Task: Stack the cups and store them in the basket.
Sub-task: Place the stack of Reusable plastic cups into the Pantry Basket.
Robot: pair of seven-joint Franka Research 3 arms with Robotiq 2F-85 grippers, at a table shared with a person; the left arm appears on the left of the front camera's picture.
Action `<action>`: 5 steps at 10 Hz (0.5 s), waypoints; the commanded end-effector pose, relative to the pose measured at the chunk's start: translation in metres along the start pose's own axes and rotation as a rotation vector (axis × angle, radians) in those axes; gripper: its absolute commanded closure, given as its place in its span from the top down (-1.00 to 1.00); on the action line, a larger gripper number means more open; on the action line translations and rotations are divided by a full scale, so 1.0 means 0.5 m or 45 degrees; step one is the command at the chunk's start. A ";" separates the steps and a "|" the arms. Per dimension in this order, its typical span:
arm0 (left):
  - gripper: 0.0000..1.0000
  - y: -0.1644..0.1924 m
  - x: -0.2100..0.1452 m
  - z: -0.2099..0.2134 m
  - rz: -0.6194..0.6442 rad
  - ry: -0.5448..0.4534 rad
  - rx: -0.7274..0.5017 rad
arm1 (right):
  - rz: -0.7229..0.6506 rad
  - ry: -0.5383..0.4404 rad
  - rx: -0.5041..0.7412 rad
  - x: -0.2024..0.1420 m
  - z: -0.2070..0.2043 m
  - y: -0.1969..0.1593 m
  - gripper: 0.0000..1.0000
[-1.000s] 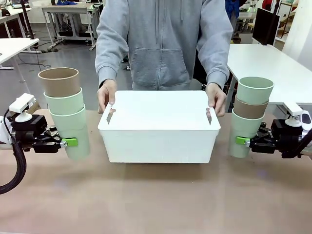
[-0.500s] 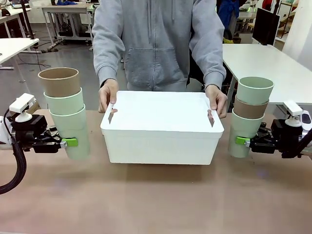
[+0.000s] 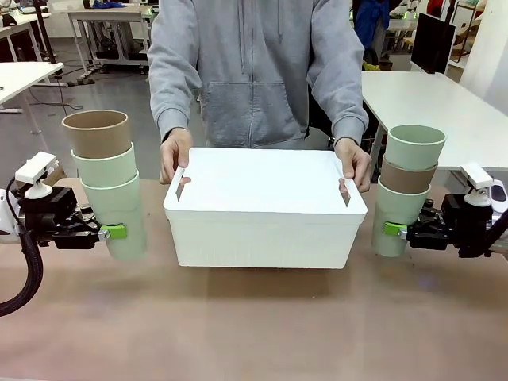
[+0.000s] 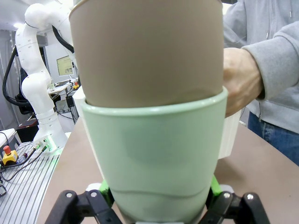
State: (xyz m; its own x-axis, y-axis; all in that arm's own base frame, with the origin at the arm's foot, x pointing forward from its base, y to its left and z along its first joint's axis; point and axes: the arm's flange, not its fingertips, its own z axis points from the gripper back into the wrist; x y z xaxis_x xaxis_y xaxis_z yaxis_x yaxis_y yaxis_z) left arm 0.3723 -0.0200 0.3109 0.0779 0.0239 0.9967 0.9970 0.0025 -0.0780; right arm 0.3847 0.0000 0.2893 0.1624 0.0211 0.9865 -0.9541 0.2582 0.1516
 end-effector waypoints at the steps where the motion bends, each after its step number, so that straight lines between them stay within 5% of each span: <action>1: 0.71 -0.002 0.006 -0.002 -0.009 -0.011 -0.006 | 0.018 -0.005 -0.002 0.008 -0.001 0.000 0.73; 5: 0.71 -0.002 0.006 -0.002 -0.009 -0.011 -0.006 | 0.018 -0.005 -0.002 0.008 -0.001 0.000 0.73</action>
State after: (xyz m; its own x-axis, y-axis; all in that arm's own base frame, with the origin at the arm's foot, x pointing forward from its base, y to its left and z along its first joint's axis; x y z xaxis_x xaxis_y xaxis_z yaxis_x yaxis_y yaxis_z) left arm 0.3723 -0.0200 0.3109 0.0779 0.0239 0.9967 0.9970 0.0025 -0.0780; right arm 0.3847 0.0000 0.2893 0.1624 0.0211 0.9865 -0.9541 0.2582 0.1516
